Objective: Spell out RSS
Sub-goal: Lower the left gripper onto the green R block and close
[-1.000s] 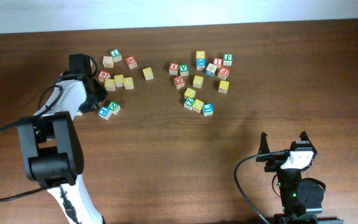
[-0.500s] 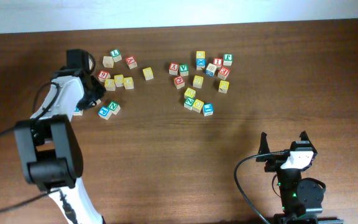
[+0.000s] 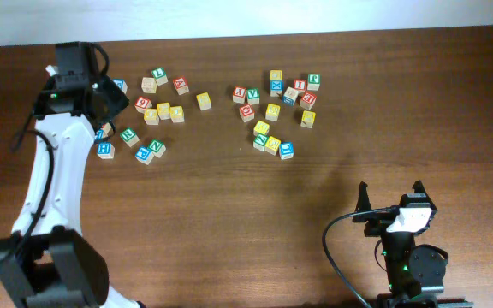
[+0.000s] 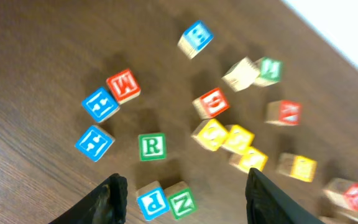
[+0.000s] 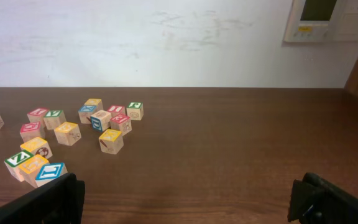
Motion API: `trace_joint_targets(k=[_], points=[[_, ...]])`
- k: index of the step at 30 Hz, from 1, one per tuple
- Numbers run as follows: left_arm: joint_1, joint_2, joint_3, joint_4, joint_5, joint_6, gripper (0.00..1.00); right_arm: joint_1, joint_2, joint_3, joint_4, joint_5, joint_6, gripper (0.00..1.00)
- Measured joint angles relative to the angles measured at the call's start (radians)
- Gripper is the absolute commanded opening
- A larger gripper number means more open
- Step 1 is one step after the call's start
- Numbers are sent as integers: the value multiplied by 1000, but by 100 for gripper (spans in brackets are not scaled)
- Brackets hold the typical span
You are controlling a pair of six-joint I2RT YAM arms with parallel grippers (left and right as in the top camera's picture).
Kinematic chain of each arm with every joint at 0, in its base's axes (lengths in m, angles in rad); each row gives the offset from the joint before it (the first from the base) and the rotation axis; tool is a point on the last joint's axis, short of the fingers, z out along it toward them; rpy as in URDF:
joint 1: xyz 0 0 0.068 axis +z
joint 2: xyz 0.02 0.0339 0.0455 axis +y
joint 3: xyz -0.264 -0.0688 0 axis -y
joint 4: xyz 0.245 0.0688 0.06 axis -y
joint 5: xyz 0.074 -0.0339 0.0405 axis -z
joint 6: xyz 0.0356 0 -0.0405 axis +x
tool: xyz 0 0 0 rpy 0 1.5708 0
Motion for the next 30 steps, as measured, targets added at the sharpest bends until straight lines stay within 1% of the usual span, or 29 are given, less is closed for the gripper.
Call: trace_joint_targets(k=[5, 10, 18, 26, 30], points=[[0, 138, -18, 3, 0, 0, 57, 0, 0, 0, 0, 0, 0, 98], [0, 254, -29, 64, 0, 0, 54, 0, 0, 0, 0, 0, -1, 98], [0, 288, -30, 89, 0, 2, 55, 0, 0, 0, 0, 0, 0, 98], [0, 359, -31, 100, 0, 45, 55, 0, 0, 0, 0, 0, -1, 98], [2, 363, -32, 103, 0, 45, 54, 0, 0, 0, 0, 0, 0, 98]])
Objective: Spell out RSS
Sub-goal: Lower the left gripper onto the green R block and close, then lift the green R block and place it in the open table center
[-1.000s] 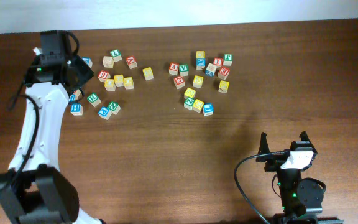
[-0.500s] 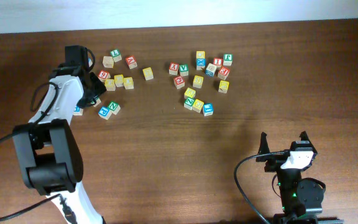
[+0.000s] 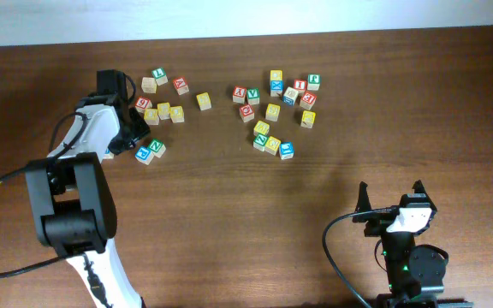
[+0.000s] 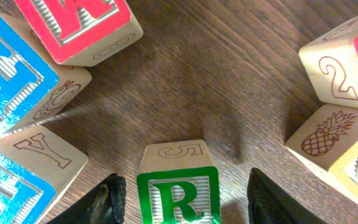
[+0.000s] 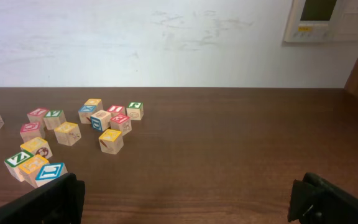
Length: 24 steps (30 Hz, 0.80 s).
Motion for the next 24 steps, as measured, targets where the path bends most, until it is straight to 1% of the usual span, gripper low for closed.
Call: trace_joint_targets(k=[3, 6, 12, 15, 24], points=[[9, 0, 0, 0, 0, 1, 50, 0, 0, 0, 0, 0, -1, 98], [28, 0, 0, 0, 0, 5, 43, 0, 0, 0, 0, 0, -1, 98], [37, 0, 0, 7, 10, 50, 40, 0, 0, 0, 0, 0, -1, 98], [37, 0, 0, 8, 17, 65, 31, 0, 0, 0, 0, 0, -1, 98], [37, 0, 0, 18, 20, 76, 27, 0, 0, 0, 0, 0, -1, 98]])
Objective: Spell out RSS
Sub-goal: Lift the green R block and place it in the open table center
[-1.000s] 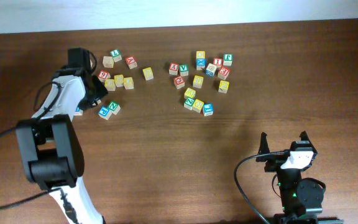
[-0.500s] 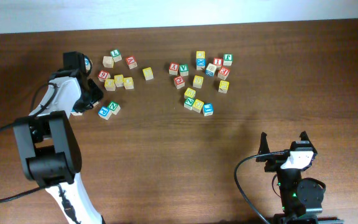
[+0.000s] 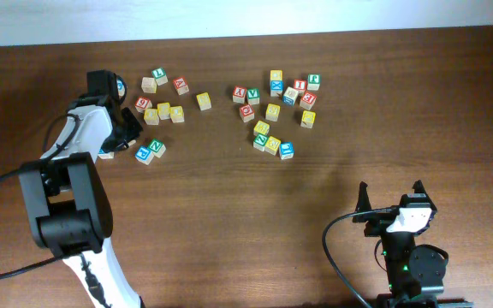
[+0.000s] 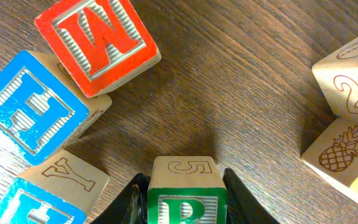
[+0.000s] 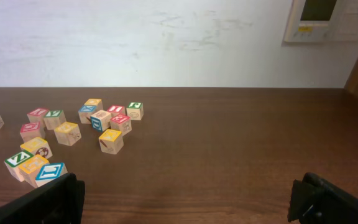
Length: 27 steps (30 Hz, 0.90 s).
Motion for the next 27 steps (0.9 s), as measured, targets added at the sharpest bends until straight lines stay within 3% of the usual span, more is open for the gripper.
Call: trace_joint_targets(k=[10, 19, 27], points=[[0, -32, 0, -19, 44, 0, 24, 0, 0, 0, 0, 0, 0, 98], [-2, -369, 3, -60, 161, 0, 23, 0, 0, 0, 0, 0, 0, 98], [-100, -478, 8, -185, 261, 0, 23, 0, 0, 0, 0, 0, 1, 98]])
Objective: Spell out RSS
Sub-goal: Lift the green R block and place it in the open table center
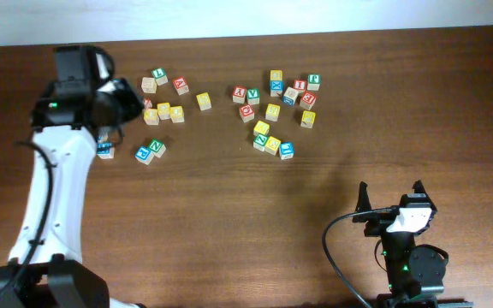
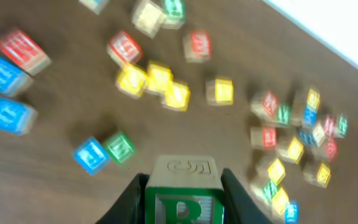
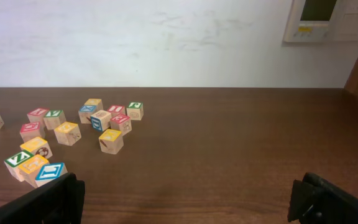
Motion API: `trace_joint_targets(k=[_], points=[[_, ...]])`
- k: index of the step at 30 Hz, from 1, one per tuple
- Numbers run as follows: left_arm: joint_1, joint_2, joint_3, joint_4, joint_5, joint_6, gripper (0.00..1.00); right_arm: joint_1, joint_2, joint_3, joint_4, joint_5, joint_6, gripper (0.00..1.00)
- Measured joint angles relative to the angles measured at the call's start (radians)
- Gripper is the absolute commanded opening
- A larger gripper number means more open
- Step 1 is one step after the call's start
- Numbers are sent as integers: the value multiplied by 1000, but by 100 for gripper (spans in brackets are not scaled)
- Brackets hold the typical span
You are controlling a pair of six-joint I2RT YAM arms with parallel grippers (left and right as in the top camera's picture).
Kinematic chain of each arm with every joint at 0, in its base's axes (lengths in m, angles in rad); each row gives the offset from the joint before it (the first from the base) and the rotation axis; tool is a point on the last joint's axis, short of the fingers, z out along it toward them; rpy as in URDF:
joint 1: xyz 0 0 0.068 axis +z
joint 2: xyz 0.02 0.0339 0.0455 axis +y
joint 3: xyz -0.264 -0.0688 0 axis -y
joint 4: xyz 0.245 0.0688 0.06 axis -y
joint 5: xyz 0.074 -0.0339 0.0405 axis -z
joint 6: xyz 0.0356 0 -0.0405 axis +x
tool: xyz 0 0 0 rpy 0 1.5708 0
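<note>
A wooden block with a green letter R (image 2: 182,190) is held well above the table, and my left gripper (image 2: 182,200) is shut on it. From overhead the left gripper (image 1: 125,104) hovers over the left cluster of letter blocks (image 1: 163,111), hiding the R block. A second cluster of letter blocks (image 1: 276,109) lies mid-table. My right gripper (image 1: 390,195) rests open near the front right, its wide-apart fingers (image 3: 55,198) with nothing between them.
Blue and green blocks (image 1: 150,151) lie at the front of the left cluster, and a blue block (image 1: 103,151) is under the left arm. Bare brown table (image 1: 255,222) stretches between the clusters and the right arm. A white wall (image 3: 166,37) backs the table.
My left gripper, then shut on the R block down on the table among its neighbours, now holds it high above the table. The right arm has not moved.
My left gripper hung open above the left cluster with the R block below. Then it was low, its open fingers either side of the R block. Then it was shut on the block on the table, and now holds it high above both clusters.
</note>
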Motion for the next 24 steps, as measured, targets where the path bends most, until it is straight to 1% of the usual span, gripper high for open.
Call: trace_joint_targets(k=[2, 3, 7, 10, 13, 17, 24], points=[[-56, 1, 0, -48, 11, 3, 22, 0, 0, 0, 0, 0, -1, 98], [-107, 1, 0, -74, 19, 3, 22, 0, 0, 0, 0, 0, -1, 98], [-227, 14, 0, -106, 13, 4, 21, 0, 0, 0, 0, 0, -1, 98], [-336, 48, 0, -107, -24, 7, 21, 0, 0, 0, 0, 0, 0, 98], [-414, 113, 0, -107, -77, 8, 23, 0, 0, 0, 0, 0, 0, 98], [-454, 191, 0, -107, -152, 6, 23, 0, 0, 0, 0, 0, 0, 98], [-445, 307, 0, -81, -248, -2, 23, 0, 0, 0, 0, 0, 0, 98]])
